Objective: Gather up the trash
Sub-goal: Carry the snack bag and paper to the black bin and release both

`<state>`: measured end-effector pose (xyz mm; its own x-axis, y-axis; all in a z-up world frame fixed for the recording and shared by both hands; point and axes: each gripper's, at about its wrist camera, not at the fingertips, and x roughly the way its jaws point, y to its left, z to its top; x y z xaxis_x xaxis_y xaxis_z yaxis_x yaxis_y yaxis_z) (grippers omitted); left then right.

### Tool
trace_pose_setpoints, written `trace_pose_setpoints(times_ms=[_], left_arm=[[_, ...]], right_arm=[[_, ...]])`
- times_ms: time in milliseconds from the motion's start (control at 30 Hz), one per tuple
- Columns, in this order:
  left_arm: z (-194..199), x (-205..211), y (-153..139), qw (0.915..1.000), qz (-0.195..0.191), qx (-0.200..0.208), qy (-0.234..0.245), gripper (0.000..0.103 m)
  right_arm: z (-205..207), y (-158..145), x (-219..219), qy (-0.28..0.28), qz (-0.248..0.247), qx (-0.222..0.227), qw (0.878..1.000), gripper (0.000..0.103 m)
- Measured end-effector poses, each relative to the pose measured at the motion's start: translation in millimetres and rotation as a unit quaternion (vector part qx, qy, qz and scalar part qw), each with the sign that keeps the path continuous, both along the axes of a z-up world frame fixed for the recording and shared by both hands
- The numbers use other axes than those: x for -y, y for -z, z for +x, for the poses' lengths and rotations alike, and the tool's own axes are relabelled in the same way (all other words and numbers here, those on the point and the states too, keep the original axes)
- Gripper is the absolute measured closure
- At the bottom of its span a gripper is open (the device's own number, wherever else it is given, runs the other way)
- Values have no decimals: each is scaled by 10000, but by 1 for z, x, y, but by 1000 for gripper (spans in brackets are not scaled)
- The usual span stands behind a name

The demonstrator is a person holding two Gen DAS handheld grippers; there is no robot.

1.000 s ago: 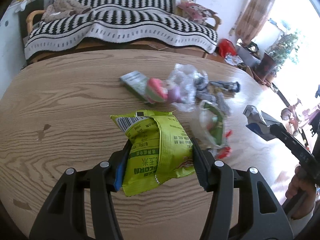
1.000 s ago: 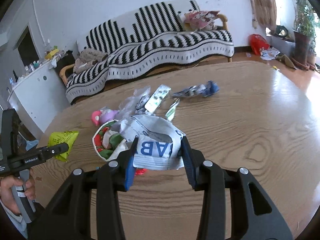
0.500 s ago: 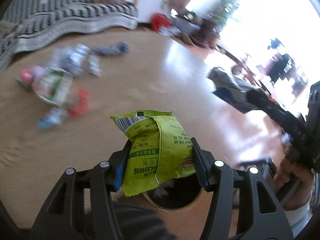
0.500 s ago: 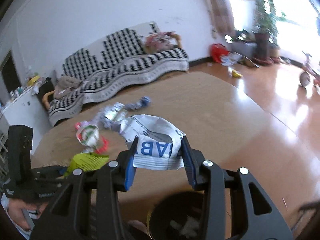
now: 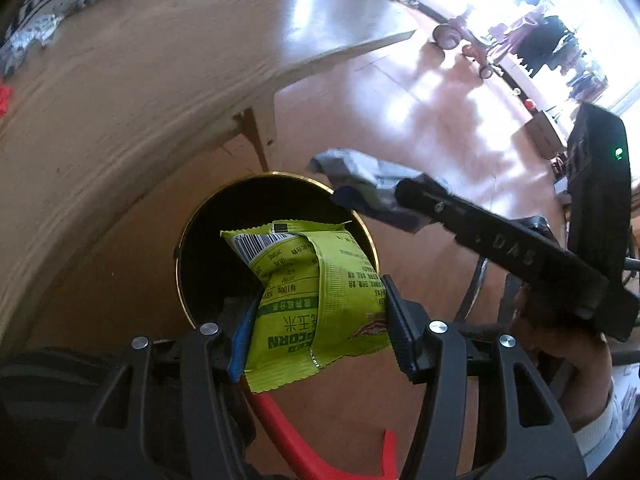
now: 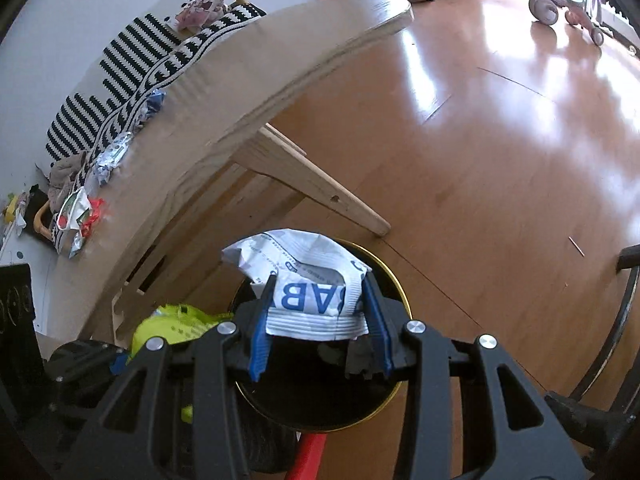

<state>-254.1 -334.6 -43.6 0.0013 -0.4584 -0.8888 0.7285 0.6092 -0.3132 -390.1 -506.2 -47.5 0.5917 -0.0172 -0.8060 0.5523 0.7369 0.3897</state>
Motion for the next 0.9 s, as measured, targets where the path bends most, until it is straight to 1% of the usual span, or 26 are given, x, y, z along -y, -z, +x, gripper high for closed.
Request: trace_pose_setpoints(times_ms=[100, 167, 200, 233, 267, 300, 333, 367, 433, 500, 567, 600, 633, 667, 700, 733, 800, 867, 900], left_arm=[[8, -1, 3, 9999, -17, -109, -95, 48], [6, -1, 3, 9998, -88, -161, -99, 48], [9, -2, 3, 9997, -109, -173, -99, 47], [9, -1, 4, 9997, -119, -183, -108, 47], [10, -2, 5, 9996, -132, -204, -114, 32], [10, -4, 5, 9996, -160, -220, -125, 7], [9, -7, 1, 9995, -212, -150, -174, 6], [9, -9, -2, 9994, -253, -106, -194, 6], [9, -10, -6, 9992, -319, -198, -118, 6], [7, -10, -12, 9994, -287, -159, -59, 6], [12, -21, -32, 9983, -452, 235, -280, 6], [16, -30, -46, 9956, -542, 583, -497, 6], [22, -41, -61, 9903, -641, 950, -780, 6], [31, -53, -73, 9846, -720, 1203, -1048, 6], [40, -64, -82, 9796, -777, 1339, -1282, 6], [52, -80, -89, 9737, -797, 1439, -1576, 6], [79, -112, -95, 9619, -635, 1552, -2160, 6], [99, -139, -95, 9531, -509, 1498, -2578, 6], [111, -158, -92, 9469, -448, 1420, -2848, 6]], right_arm=[[0, 2, 0, 46, 39, -11, 10000, 62], [-4, 4, 4, 92, 197, 28, 9998, 62], [-4, 5, 4, 93, 272, 48, 9996, 61], [-1, 4, 4, 101, 321, 58, 9994, 58], [-2, 4, 5, 123, 397, 92, 9991, 43], [1, 2, 5, 147, 470, 158, 9987, 29], [-1, -1, 8, 252, 518, 244, 9980, 7], [-3, -6, 11, 392, 523, 276, 9975, 6], [-4, -14, 16, 479, 516, 359, 9969, 6], [-7, -25, 21, 605, 308, 443, 9967, 6], [-9, -36, 22, 727, 6, 498, 9961, 6], [-10, -42, 21, 773, -142, 549, 9954, 6], [-9, -45, 20, 791, -233, 561, 9950, 6], [-8, -48, 19, 789, -332, 549, 9948, 6], [-5, -51, 16, 754, -381, 559, 9949, 6], [-3, -52, 15, 708, -393, 563, 9951, 6], [8, -53, 6, 514, -414, 551, 9963, 6], [19, -52, -5, 342, -454, 533, 9970, 6], [28, -52, -13, 212, -500, 502, 9973, 6]])
